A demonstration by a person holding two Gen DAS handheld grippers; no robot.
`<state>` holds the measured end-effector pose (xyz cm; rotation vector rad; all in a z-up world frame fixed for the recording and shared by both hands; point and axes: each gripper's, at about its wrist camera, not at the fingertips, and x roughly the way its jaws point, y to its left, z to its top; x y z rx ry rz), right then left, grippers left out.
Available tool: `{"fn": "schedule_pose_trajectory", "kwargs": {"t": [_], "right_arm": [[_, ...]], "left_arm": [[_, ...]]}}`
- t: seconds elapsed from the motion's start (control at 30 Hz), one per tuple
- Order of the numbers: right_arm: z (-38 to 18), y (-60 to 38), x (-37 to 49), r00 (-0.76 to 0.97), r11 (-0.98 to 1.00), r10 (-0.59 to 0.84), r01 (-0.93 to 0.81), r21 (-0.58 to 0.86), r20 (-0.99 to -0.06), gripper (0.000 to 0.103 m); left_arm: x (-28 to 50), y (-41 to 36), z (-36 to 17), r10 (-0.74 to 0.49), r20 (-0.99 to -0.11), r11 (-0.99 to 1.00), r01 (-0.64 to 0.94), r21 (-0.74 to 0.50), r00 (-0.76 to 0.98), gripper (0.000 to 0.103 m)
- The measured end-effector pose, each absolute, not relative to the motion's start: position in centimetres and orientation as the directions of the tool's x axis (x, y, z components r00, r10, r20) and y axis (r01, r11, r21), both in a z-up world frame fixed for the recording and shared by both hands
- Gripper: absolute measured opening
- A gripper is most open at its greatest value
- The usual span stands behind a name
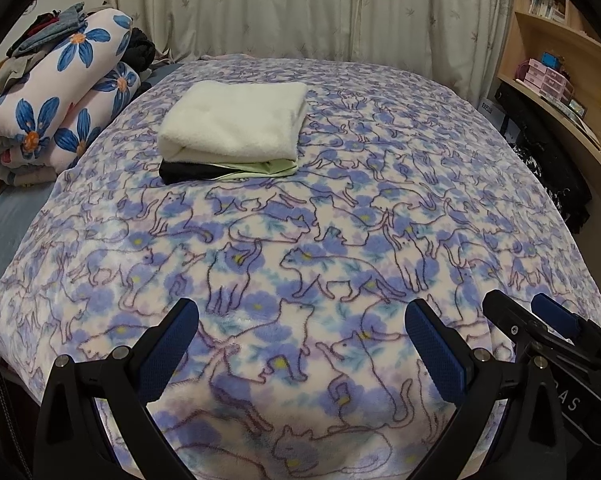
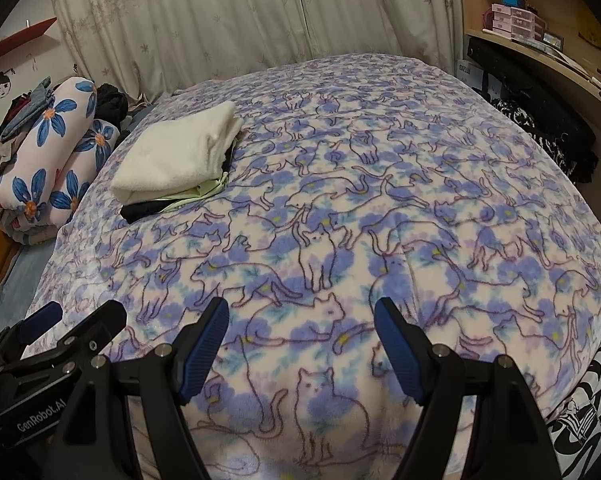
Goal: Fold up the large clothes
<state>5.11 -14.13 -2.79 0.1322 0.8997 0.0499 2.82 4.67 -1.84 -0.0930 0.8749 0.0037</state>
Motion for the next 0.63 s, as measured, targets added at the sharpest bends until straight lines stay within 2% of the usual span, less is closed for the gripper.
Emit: {"fn": "schedule_pose_trajectory", "kwargs": {"t": [0.63], "right_arm": [[-3.4,-13.6,4.8,0.614,0.992,0.096,0.01,0.129,-0.784,0.076]], "left_arm": [[2.8,5.1,-3.0,-0.022,-0.781,0.995,-0.061,-0.076,0.624,0.102]]}}
